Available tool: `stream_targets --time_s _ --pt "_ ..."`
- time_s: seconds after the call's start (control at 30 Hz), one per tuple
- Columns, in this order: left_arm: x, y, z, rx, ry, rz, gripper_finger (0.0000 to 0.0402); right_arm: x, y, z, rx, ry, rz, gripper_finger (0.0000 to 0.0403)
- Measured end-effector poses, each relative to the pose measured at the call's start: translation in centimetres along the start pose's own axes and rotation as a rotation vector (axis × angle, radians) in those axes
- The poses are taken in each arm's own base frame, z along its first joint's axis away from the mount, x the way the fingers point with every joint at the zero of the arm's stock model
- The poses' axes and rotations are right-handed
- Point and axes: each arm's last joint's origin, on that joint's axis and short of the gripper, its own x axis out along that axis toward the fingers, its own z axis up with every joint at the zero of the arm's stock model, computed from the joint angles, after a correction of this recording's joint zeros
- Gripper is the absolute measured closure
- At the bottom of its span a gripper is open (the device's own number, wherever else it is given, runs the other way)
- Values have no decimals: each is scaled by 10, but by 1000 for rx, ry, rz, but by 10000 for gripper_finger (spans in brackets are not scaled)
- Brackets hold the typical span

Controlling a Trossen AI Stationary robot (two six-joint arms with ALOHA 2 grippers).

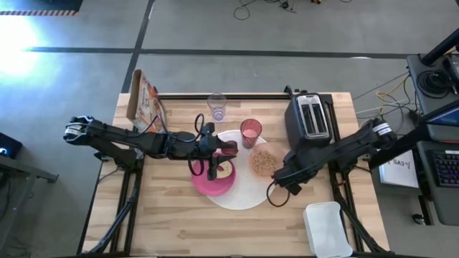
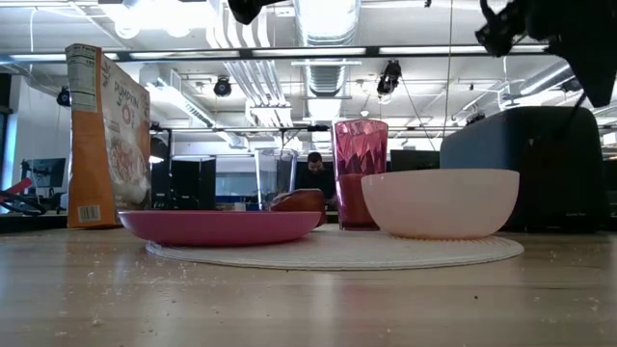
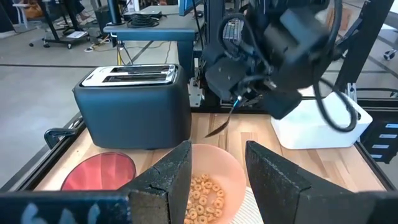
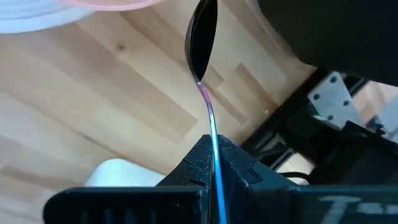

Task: Arrange a breakfast setting
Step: Put the blue spoon on the right side of the white place mat

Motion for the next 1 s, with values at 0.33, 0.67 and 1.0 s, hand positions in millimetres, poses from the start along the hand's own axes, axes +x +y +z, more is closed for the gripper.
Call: stream_targets --time_s 0.33,0.67,1.0 --pt "0 0 0 4 0 2 267 23 9 8 -10 -39 -143 394" --pt "0 0 0 4 1 2 267 40 21 15 -46 -42 -239 394" --pt "0 1 -1 10 9 2 267 59 35 24 -108 -41 -332 394"
